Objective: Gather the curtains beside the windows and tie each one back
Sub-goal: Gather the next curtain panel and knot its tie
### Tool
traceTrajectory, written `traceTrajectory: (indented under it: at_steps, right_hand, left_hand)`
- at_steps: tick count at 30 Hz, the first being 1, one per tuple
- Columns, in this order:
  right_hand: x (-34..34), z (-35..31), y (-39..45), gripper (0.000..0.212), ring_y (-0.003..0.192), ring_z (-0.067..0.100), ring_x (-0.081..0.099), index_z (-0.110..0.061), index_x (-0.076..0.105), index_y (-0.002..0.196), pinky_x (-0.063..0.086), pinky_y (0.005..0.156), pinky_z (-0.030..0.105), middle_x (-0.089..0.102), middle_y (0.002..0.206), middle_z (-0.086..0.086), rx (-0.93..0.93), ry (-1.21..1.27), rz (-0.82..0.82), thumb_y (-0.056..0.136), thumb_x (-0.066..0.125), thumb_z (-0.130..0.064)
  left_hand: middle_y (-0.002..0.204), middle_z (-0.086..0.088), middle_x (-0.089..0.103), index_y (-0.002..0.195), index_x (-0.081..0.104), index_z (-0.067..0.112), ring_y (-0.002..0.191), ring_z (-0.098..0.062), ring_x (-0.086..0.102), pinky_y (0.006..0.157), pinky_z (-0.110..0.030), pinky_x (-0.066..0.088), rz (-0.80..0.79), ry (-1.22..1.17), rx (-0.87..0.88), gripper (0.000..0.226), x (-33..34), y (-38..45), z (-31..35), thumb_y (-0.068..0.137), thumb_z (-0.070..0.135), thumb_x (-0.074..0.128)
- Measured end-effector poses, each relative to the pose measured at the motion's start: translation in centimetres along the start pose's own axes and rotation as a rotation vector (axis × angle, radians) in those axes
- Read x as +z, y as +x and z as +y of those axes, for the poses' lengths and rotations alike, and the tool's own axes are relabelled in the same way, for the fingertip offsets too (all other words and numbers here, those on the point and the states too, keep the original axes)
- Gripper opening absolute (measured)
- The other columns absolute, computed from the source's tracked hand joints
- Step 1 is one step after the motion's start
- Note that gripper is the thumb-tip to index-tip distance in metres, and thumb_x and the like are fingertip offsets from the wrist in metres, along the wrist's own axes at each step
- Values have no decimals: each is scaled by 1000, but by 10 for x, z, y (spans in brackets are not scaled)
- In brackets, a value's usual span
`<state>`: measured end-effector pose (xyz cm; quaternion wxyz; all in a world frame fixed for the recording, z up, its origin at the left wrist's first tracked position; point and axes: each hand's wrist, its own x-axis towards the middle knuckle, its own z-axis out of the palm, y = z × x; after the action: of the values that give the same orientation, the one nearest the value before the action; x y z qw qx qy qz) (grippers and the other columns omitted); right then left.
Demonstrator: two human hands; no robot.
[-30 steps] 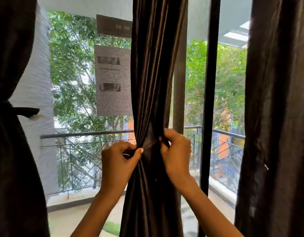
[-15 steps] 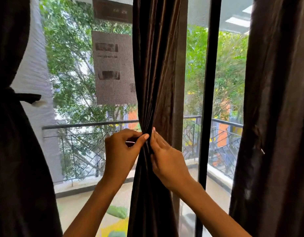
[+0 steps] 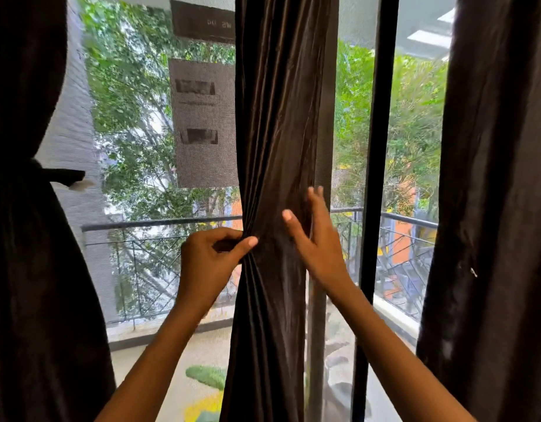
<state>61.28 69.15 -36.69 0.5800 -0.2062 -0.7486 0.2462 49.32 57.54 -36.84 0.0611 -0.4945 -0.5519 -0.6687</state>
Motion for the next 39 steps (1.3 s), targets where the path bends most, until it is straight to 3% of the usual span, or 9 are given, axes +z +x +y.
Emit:
traceTrajectory:
  at_steps: [2,5,10,13,17,21,26,31,39]
  right_hand:
    - [-1,-5,14,77,134,-6,29,-17,20,150,24,113,18,29,153,-5,119,153,-10,89,60,-42]
    - [-3,-12,24,51,95,-16,59,-21,39,133,48,84,10,60,120,-10,219,482,-142,89,64,-28]
    - [5,-5,11,15,82,16,69,-8,70,99,55,73,45,73,90,5,-44,57,80,88,64,-17]
    - [5,-11,-12,40,70,15,67,-14,63,122,51,63,28,72,79,3,-175,-196,136,87,54,0]
    - [2,-24,-42,79,60,21,58,-23,35,147,36,54,33,58,67,2,-204,-421,-18,76,50,11]
    - [6,-16,-56,85,41,21,55,-14,53,135,36,37,26,68,69,6,-292,-470,19,58,69,17]
    - [4,-12,-61,83,72,33,71,-15,55,133,57,50,40,53,127,-5,-366,-419,38,57,56,17]
    - [1,-17,-67,77,89,33,69,-18,51,136,58,62,38,49,138,2,-320,-382,-91,63,42,5]
    - [6,-18,-74,64,116,16,58,-22,52,135,50,82,23,33,140,-18,-257,-239,-200,73,45,-9]
  left_hand:
    - [64,10,72,65,72,28,62,-2,68,61,-15,51,-36,-86,-43,22,-3,-1,3,73,7,77]
    - [61,13,70,56,72,32,60,1,66,59,-11,50,-58,-126,-68,34,-4,-2,6,74,4,75]
    - [61,8,70,66,71,23,61,-7,68,64,-24,55,50,37,3,17,0,-2,0,72,10,80]
    - [66,1,70,72,73,12,60,-8,66,66,-31,55,129,178,111,9,5,-6,-2,70,12,82]
    - [68,-3,70,73,72,8,61,-14,65,64,-30,54,157,299,224,10,11,-10,1,69,10,81]
    - [69,3,68,75,73,11,61,-7,65,64,-25,52,133,238,206,10,16,-15,4,70,10,81]
    - [74,3,72,80,75,10,68,-3,68,68,-24,56,79,106,138,9,17,-21,9,74,15,79]
    - [73,11,72,82,76,22,70,-1,69,71,-27,57,102,20,54,9,14,-25,13,74,19,79]
    - [75,13,72,80,74,26,70,-1,69,70,-21,55,106,-5,13,15,11,-26,16,69,20,82]
